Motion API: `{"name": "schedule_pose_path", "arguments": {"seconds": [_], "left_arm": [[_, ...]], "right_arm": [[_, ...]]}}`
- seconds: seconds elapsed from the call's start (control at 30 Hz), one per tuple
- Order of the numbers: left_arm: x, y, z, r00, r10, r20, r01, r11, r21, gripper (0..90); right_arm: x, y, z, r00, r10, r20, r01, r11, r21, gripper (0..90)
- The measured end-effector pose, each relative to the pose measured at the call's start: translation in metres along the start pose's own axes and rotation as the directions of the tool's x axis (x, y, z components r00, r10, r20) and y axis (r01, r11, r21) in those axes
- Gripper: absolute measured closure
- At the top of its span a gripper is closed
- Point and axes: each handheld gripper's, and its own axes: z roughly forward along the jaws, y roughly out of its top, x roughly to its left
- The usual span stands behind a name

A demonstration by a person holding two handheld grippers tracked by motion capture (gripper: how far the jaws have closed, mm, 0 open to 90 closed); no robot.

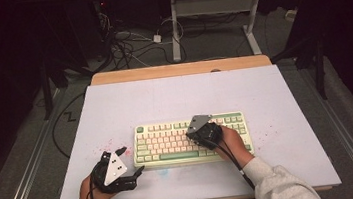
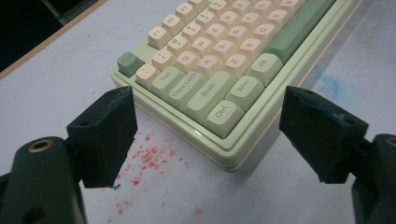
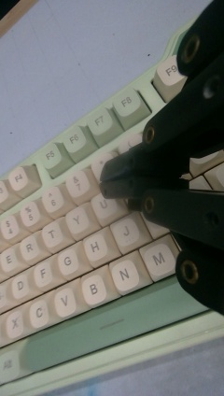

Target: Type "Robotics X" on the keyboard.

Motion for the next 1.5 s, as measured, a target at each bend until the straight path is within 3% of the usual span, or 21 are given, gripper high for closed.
{"name": "schedule_pose_path", "arguments": {"seconds": [0.57, 0.77, 1.07, 1.13, 1.2, 1.37, 1.5], "left_arm": [[0.0, -0.001, 0.001, 1.0, 0.001, 0.0, -0.001, 0.9999, 0.011, 18.6], [0.0, -0.001, 0.002, 1.0, 0.009, 0.002, -0.009, 0.9998, 0.017, 18.6], [-0.001, 0.0, 0.004, 0.9998, 0.019, 0.008, -0.019, 0.9995, 0.026, 18.6], [-0.001, 0.0, 0.004, 0.9997, 0.021, 0.01, -0.021, 0.9994, 0.029, 18.6], [-0.002, 0.0, 0.004, 0.9997, 0.021, 0.011, -0.021, 0.9994, 0.029, 18.6], [-0.002, 0.0, 0.004, 0.9997, 0.022, 0.012, -0.022, 0.9992, 0.032, 18.6], [-0.002, 0.0, 0.004, 0.9997, 0.022, 0.012, -0.022, 0.9992, 0.033, 18.6]], "right_arm": [[-0.002, -0.003, -0.017, 0.9984, 0.056, 0.009, -0.055, 0.996, -0.07, 90.0], [-0.006, -0.006, -0.024, 0.9967, 0.081, 0.012, -0.079, 0.992, -0.093, 85.3], [-0.005, -0.006, -0.033, 0.996, 0.085, 0.028, -0.08, 0.986, -0.147, 69.4], [-0.006, -0.006, -0.035, 0.9954, 0.086, 0.041, -0.078, 0.984, -0.16, 60.3], [-0.008, -0.007, -0.038, 0.9947, 0.094, 0.043, -0.085, 0.981, -0.173, 58.4], [-0.009, -0.009, -0.042, 0.9946, 0.093, 0.046, -0.083, 0.979, -0.188, 38.2], [-0.009, -0.012, -0.047, 0.9942, 0.089, 0.061, -0.074, 0.974, -0.213, 31.4]]}}
